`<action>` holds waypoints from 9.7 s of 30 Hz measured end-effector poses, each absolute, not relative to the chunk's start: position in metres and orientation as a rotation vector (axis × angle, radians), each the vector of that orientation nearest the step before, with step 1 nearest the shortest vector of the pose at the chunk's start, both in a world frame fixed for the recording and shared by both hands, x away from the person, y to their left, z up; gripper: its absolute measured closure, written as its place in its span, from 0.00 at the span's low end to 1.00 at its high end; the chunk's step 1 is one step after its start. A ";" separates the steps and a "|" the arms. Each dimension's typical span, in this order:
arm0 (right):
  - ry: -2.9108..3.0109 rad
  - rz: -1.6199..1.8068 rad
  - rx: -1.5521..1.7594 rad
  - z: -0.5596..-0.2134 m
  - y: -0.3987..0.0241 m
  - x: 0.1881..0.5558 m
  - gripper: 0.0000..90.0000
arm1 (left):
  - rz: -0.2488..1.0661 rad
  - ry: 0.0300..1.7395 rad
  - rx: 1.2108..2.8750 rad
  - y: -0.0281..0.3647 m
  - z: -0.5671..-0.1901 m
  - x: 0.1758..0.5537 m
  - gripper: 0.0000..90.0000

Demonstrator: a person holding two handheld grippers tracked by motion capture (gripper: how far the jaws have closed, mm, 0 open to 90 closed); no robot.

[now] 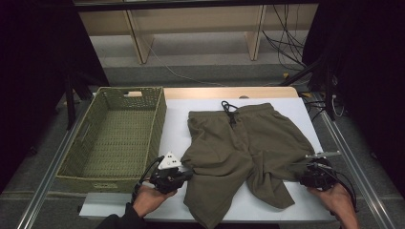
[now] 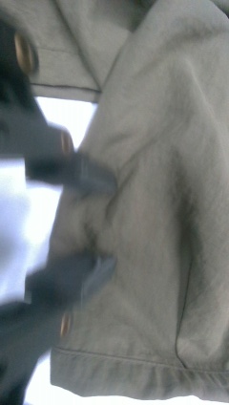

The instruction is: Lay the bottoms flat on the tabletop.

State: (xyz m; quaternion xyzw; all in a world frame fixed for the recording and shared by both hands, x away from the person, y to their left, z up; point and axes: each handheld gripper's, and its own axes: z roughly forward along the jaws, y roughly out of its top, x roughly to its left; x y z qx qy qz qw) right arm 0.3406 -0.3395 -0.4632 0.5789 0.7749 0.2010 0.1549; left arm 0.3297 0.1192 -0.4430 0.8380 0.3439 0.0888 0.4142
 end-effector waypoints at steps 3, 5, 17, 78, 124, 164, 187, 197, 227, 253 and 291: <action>2.234 0.597 1.658 -0.463 -0.338 0.340 0.99 | 0.222 0.865 2.109 0.118 -0.443 0.330 0.99; 2.238 0.587 1.644 -0.462 -0.337 0.341 1.00 | 0.222 0.864 2.110 0.118 -0.443 0.330 0.99; 2.083 0.662 1.479 -0.421 -0.323 0.374 1.00 | 0.220 0.863 2.104 0.118 -0.443 0.332 0.99; 2.048 0.735 1.601 -0.450 -0.342 0.375 0.60 | 0.216 0.842 2.116 0.115 -0.445 0.331 0.99; 1.941 0.527 1.644 -0.398 -0.347 0.337 0.94 | 0.224 0.814 2.100 0.116 -0.440 0.329 0.99; 2.028 0.733 1.650 -0.415 -0.353 0.373 0.41 | 0.071 0.909 2.178 0.092 -0.465 0.343 0.64; 2.340 0.556 1.643 -0.449 -0.315 0.357 0.93 | 0.238 0.891 2.171 0.117 -0.441 0.334 0.97; 2.064 0.626 1.732 -0.430 -0.373 0.400 0.43 | 0.230 0.874 2.190 0.109 -0.445 0.333 0.97; 2.378 0.577 1.744 -0.449 -0.328 0.324 0.99 | 0.173 0.852 2.217 0.123 -0.446 0.307 0.97; 2.207 0.662 1.642 -0.434 -0.339 0.416 0.36 | 0.266 0.999 2.254 0.066 -0.432 0.386 0.38; 2.326 0.559 1.666 -0.443 -0.343 0.374 0.95 | 0.030 0.772 2.339 0.082 -0.447 0.325 0.98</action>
